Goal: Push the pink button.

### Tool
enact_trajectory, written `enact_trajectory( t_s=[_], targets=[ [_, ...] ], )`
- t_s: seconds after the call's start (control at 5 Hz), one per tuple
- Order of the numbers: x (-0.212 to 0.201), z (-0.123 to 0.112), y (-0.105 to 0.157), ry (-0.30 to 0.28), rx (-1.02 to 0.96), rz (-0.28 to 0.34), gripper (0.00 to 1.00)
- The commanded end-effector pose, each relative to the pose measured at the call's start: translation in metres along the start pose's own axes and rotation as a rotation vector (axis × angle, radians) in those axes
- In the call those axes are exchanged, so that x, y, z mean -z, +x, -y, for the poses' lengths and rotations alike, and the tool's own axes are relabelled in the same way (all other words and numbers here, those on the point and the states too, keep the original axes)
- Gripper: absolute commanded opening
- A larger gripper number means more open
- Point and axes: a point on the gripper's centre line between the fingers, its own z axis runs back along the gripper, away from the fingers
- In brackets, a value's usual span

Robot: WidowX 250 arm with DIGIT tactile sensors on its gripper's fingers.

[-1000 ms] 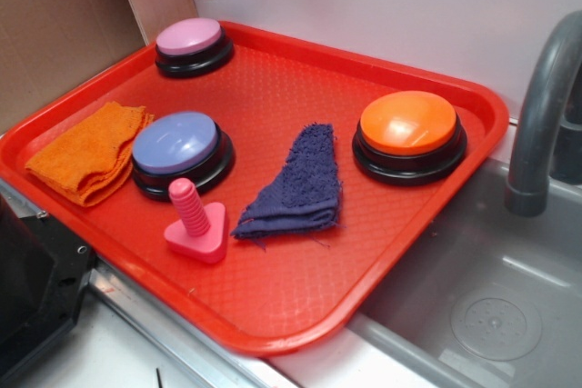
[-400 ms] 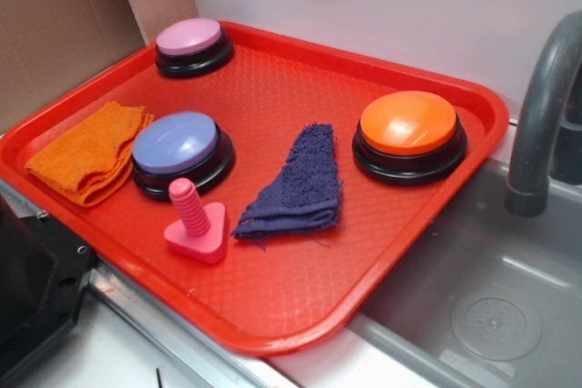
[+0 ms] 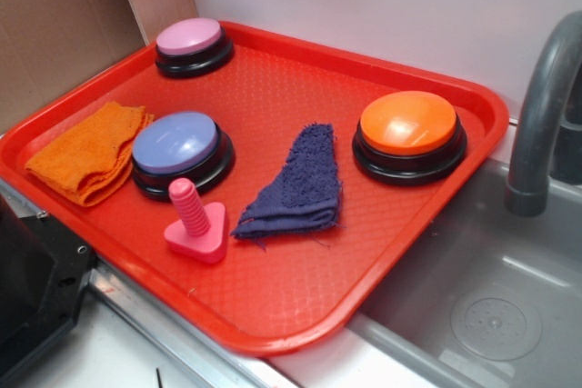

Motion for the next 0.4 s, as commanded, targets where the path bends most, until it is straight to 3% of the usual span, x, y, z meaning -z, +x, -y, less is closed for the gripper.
enact_trajectory(
  t_s=[0.0, 0.2],
  targets=[
    [-0.0259, -0.0025, -0.0065, -0.062, -0.025, 0.04, 1.0],
    [-0.0274, -0.0023, -0.0119, -0.04, -0.011, 0.038, 1.0]
  ],
)
